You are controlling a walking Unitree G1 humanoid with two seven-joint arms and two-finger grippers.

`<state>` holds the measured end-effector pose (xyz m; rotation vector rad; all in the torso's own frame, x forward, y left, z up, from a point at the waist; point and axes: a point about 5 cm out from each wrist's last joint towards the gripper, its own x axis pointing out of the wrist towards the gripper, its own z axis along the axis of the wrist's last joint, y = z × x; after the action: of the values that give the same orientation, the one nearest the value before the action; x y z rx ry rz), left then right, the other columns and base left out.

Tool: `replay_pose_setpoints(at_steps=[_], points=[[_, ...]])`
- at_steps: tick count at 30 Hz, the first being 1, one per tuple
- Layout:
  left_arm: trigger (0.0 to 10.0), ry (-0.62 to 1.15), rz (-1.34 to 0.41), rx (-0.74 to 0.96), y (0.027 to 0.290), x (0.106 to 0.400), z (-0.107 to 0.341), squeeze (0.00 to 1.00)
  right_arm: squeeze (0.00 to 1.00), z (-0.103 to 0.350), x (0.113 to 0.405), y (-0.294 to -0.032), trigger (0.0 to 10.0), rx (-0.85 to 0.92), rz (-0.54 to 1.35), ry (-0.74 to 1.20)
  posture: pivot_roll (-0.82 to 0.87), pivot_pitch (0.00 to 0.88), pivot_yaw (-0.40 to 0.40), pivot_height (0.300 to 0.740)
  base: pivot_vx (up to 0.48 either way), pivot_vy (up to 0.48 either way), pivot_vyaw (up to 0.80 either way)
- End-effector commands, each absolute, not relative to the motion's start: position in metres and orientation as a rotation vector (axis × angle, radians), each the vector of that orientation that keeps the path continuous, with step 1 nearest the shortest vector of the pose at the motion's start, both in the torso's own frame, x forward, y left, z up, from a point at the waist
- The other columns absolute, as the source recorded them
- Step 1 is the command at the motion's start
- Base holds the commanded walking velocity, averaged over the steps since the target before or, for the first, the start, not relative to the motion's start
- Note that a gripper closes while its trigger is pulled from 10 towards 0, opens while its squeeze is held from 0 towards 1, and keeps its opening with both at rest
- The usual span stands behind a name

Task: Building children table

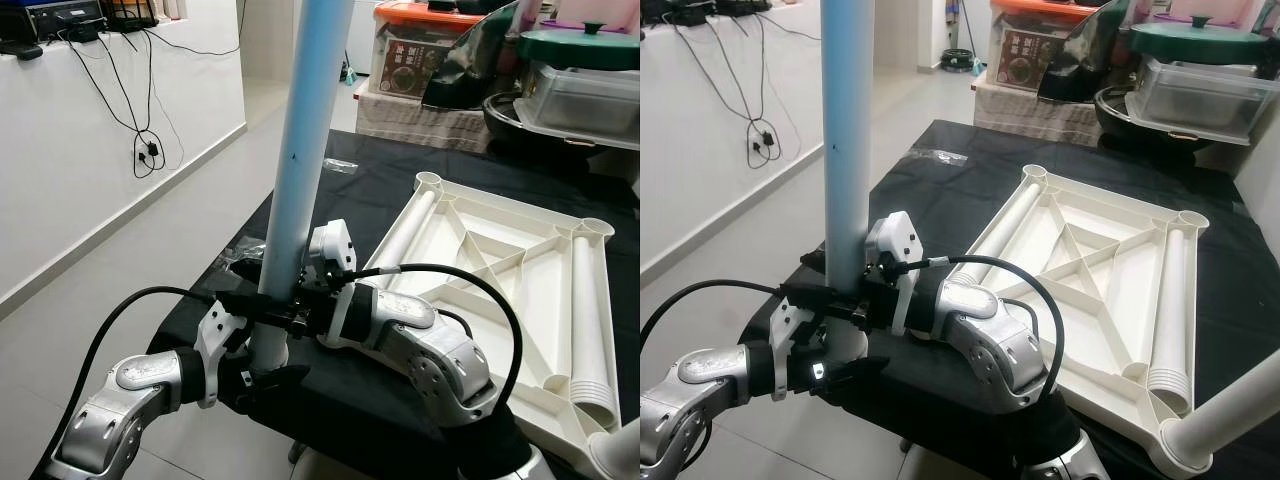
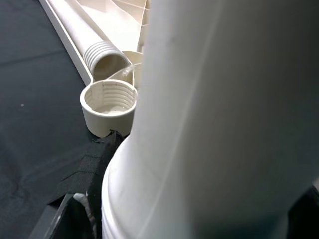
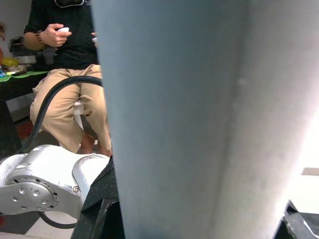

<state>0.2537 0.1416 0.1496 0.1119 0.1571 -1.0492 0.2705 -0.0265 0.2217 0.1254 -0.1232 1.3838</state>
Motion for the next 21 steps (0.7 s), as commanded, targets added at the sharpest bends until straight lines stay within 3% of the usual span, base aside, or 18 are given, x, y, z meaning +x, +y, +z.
replay_pose_setpoints(at_steps=[1,7,8,21], points=[[0.0,0.106,-1.106,0.143,0.133,0.252,0.156,0.00,0.00,0.222,0.260,-0.015,10.0,0.155,1.469,-0.112,0.05,0.000,-0.053,0.740,0.000,0.000,0.00],[0.0,0.093,-1.111,0.201,0.130,0.249,0.157,0.00,0.00,0.221,0.260,-0.013,10.0,0.173,1.450,-0.117,0.06,0.000,-0.052,0.740,0.000,0.000,0.00],[10.0,0.096,-1.097,0.217,0.130,0.250,0.156,0.00,0.00,0.221,0.261,-0.013,10.0,0.177,1.443,-0.117,0.06,0.000,-0.056,0.740,0.000,0.000,0.00],[10.0,0.020,-0.994,0.256,0.136,0.260,0.161,0.00,0.00,0.222,0.262,-0.011,10.0,0.224,1.426,-0.109,0.06,0.000,-0.059,0.740,0.000,0.000,0.00]])
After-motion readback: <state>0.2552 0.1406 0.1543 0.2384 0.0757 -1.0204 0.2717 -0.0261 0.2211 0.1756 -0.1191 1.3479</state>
